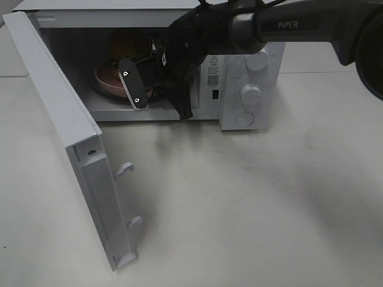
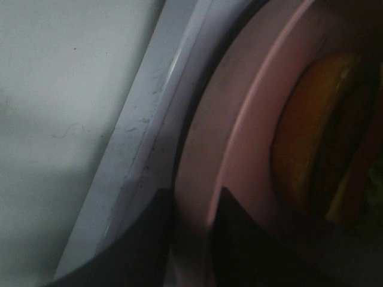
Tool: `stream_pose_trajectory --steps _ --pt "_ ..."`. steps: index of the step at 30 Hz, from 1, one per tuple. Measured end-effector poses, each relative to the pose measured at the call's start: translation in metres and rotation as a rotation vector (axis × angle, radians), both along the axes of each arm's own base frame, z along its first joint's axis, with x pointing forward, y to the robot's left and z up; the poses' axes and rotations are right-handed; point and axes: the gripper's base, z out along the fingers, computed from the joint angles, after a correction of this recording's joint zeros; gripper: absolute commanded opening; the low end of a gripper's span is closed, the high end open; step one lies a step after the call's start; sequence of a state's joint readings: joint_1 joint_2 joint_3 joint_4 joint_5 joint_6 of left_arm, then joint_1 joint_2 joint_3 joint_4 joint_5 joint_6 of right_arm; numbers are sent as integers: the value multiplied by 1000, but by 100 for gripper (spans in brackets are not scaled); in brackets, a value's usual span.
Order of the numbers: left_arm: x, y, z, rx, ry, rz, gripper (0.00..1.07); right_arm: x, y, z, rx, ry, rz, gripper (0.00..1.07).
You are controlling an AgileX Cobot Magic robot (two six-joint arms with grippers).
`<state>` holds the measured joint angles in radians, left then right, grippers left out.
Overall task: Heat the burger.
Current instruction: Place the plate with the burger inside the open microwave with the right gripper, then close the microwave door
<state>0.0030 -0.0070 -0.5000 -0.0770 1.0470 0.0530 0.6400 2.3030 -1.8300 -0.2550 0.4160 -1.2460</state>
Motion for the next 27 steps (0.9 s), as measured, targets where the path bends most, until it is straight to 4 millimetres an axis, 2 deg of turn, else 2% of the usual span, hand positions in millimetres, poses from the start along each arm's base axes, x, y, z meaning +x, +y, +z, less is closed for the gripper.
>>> stream_pose_trajectory --steps 1,2,3,4,6,7,8,14,23,26,27 --pt "0 0 0 0 0 0 98 0 0 0 6 1 -1 38" --pt "0 0 0 0 0 0 98 0 0 0 6 1 -1 38" --pt "0 0 0 0 0 0 98 0 1 0 21 11 -11 45" --pt "0 0 0 0 0 0 98 0 1 0 21 11 -11 45" --pt "0 0 0 0 0 0 98 -1 2 0 53 33 -40 54" --pt "0 0 0 0 0 0 98 -1 2 0 53 33 -40 54" --pt "0 0 0 0 0 0 98 -2 2 0 70 46 -63 58" --pt "0 0 0 0 0 0 98 -4 0 2 101 65 -110 62" --pt "0 0 0 0 0 0 98 -27 -15 11 132 79 -128 64" --pt "0 0 0 0 0 0 98 -36 -21 15 184 86 -155 71" --pt "0 0 0 0 0 0 98 -38 -22 16 195 89 -164 77"
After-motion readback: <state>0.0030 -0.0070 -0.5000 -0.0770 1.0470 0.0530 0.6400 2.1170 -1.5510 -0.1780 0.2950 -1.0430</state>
